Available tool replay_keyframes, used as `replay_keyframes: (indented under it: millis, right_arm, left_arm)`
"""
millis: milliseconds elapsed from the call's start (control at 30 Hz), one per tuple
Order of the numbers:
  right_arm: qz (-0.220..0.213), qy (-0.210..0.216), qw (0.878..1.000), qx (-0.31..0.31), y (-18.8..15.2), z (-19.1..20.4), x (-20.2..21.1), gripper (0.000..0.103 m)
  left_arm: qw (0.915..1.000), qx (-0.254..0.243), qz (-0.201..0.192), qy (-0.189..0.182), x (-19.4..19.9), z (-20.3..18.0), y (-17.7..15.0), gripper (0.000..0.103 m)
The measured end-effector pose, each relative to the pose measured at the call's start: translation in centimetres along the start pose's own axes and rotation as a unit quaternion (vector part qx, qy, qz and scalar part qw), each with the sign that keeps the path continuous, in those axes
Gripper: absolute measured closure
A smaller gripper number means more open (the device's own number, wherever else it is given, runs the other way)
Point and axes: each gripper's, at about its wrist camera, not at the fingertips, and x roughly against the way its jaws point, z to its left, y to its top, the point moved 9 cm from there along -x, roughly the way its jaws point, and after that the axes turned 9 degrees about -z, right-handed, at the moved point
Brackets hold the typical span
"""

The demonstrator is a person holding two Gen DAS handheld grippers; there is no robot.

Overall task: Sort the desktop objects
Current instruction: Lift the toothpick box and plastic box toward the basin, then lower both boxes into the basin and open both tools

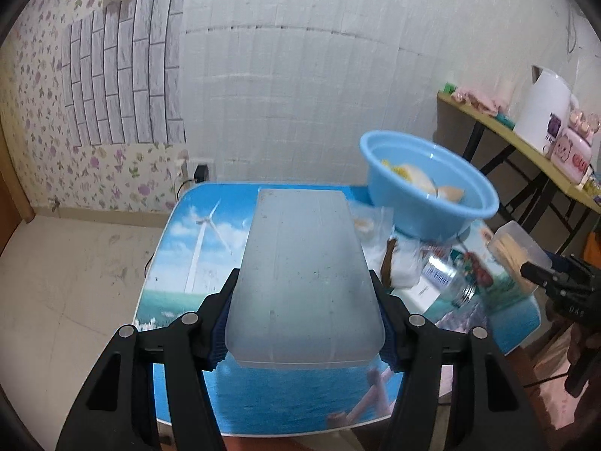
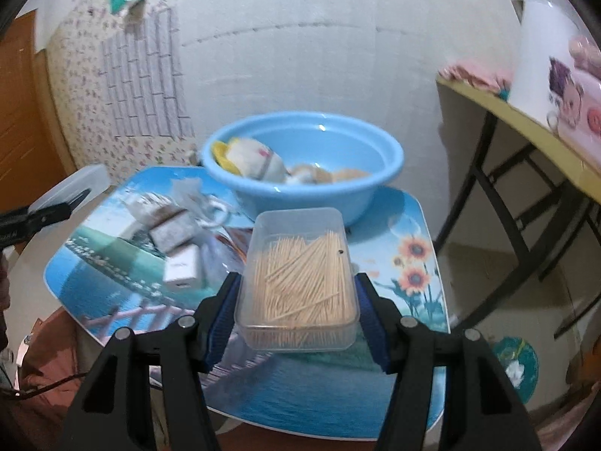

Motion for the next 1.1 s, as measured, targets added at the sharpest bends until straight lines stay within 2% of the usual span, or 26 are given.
replay_keyframes:
  millis: [200,467,667,1100]
  right_arm:
    - [-0.025,0.009,1.0,-0.001,1.6,0.3,0.8,0.044]
    - [-0.045,0.004,0.999,-0.013,4.7,-1.2,0.0,0.044]
    - [-0.051,0.008,0.998,-0.024,6.7,-1.9,-2.6,0.044]
    - [-0.027,0.006,0.999,-0.022,7.8,-3.8,-9.1,0.044]
  left_arm:
    - [1.0,-0.001,-0.003,-0.008,-0.6,-1.0,1.6,0.042]
    - [0.9987,-0.026,-0.011,-0.042,-2.7,-4.8,4.4,0.042]
    - [0.9969,-0.033,-0.015,-0.07,-5.2,-8.1,6.3,0.042]
    - [0.9917,-0.071,-0.002,-0.107,-12.2,-13.8,8.6,0.042]
